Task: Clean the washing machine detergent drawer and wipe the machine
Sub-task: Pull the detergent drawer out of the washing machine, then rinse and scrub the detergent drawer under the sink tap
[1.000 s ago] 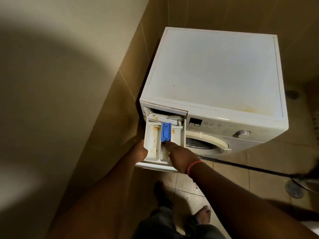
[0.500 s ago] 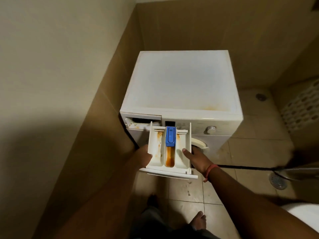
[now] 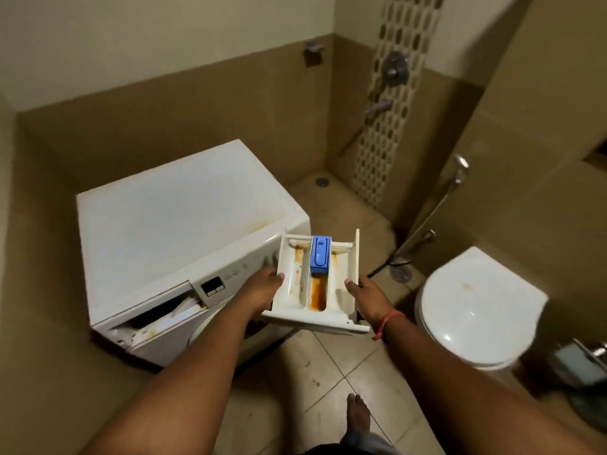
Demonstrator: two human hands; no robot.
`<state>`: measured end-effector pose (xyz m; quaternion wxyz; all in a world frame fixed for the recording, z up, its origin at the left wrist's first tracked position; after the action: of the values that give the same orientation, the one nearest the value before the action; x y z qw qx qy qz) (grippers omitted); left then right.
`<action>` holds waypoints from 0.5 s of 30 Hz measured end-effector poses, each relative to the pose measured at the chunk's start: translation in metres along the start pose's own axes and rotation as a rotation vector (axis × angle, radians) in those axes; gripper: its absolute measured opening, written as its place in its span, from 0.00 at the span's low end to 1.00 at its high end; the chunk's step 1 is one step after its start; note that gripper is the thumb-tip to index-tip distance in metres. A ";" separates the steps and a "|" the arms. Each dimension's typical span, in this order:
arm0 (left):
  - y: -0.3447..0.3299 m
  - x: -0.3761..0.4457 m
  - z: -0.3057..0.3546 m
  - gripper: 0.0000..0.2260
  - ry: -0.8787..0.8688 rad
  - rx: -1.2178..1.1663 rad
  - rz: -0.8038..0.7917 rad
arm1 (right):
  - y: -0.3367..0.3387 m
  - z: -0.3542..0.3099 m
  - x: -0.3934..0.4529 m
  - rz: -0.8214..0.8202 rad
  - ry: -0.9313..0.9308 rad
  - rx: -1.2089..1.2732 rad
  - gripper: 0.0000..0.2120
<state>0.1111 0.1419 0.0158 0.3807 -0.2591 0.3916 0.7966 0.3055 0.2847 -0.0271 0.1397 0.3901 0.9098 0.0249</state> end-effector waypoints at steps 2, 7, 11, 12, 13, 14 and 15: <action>-0.012 -0.010 0.011 0.12 -0.080 -0.029 0.046 | 0.010 -0.001 -0.023 0.118 -0.003 0.033 0.15; -0.058 -0.038 0.018 0.09 -0.212 -0.228 0.164 | 0.041 0.018 -0.082 0.368 -0.042 0.109 0.08; -0.121 -0.066 0.028 0.13 -0.152 -0.417 0.111 | 0.084 0.021 -0.135 0.585 -0.070 0.196 0.14; -0.139 -0.075 0.029 0.16 -0.132 -0.430 0.068 | 0.096 0.024 -0.149 0.639 -0.076 0.210 0.14; -0.159 -0.083 0.031 0.17 -0.113 -0.431 0.005 | 0.110 0.027 -0.162 0.686 -0.086 0.218 0.14; -0.178 -0.089 0.031 0.18 -0.098 -0.415 -0.063 | 0.123 0.031 -0.172 0.722 -0.094 0.225 0.14; -0.199 -0.098 0.031 0.18 -0.091 -0.371 -0.135 | 0.138 0.035 -0.185 0.761 -0.098 0.226 0.13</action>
<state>0.3252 0.2083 0.0182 0.3963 -0.3139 0.2024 0.8387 0.5335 0.2455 0.0045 0.1200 0.7129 0.6895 -0.0441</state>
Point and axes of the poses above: each hand's wrist, its own x-axis towards the middle knuckle, its own y-axis out of the back of the hand, z = x × y, the point moved 1 cm from there along x, towards the middle knuckle, and after that the axes turned 15 degrees about y, right-handed, at the moved point
